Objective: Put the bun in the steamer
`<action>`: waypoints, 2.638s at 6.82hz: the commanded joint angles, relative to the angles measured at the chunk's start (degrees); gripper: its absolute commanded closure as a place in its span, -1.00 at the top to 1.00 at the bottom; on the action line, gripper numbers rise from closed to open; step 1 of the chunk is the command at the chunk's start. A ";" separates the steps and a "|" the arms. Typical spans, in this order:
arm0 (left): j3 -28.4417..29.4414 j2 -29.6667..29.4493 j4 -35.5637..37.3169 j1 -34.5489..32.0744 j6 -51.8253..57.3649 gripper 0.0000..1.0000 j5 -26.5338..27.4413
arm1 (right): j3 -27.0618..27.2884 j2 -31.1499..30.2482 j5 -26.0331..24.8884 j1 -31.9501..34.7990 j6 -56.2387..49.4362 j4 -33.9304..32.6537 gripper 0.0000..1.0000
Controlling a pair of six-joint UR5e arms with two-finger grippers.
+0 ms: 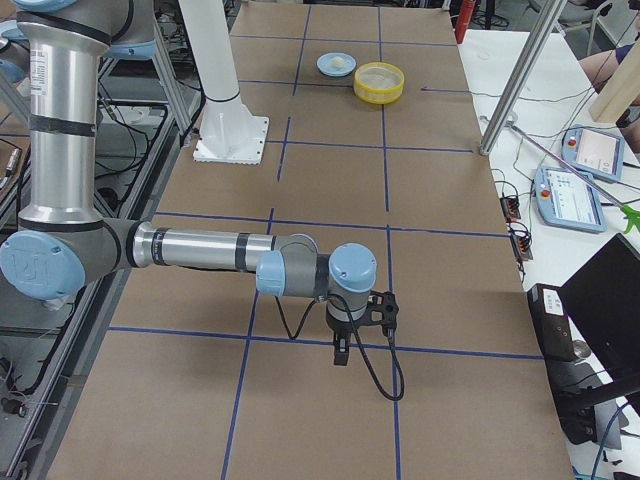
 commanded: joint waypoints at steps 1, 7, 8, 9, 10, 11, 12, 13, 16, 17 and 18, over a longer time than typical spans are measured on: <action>-0.21 0.38 -10.10 6.57 -2.66 1.00 -1.46 | 0.00 0.00 0.00 0.00 0.00 0.00 1.00; -3.45 8.73 -36.68 36.27 -38.78 0.98 12.03 | 0.00 0.00 0.00 0.00 0.00 0.00 1.00; -3.55 8.56 -36.42 39.52 -40.81 0.98 14.59 | 0.00 0.00 0.00 0.00 0.00 0.00 1.00; -3.64 8.12 -36.07 40.25 -42.05 0.97 15.23 | 0.00 0.00 0.00 0.00 0.00 0.00 1.00; -3.55 7.94 -35.98 42.09 -42.50 0.96 15.32 | 0.00 0.00 0.00 0.00 0.00 0.00 1.00; -3.64 8.03 -34.76 45.24 -43.11 0.95 18.28 | 0.00 0.00 0.00 0.00 0.00 0.00 1.00; -3.29 7.24 -33.79 46.05 -42.94 0.95 19.09 | 0.00 0.00 0.00 0.00 0.00 0.00 1.00; -2.85 7.15 -33.78 46.32 -42.94 0.87 19.10 | 0.00 0.00 0.00 0.00 0.00 0.00 1.00; -2.85 6.01 -33.78 46.32 -42.68 0.62 19.10 | 0.00 0.00 0.00 0.00 0.00 0.00 1.00; -2.41 5.48 -33.78 46.32 -42.33 0.61 19.10 | 0.00 0.00 0.00 0.00 0.00 0.00 1.00; -2.06 5.56 -33.78 46.32 -42.24 0.54 19.10 | 0.00 0.00 0.00 0.00 0.00 0.00 1.00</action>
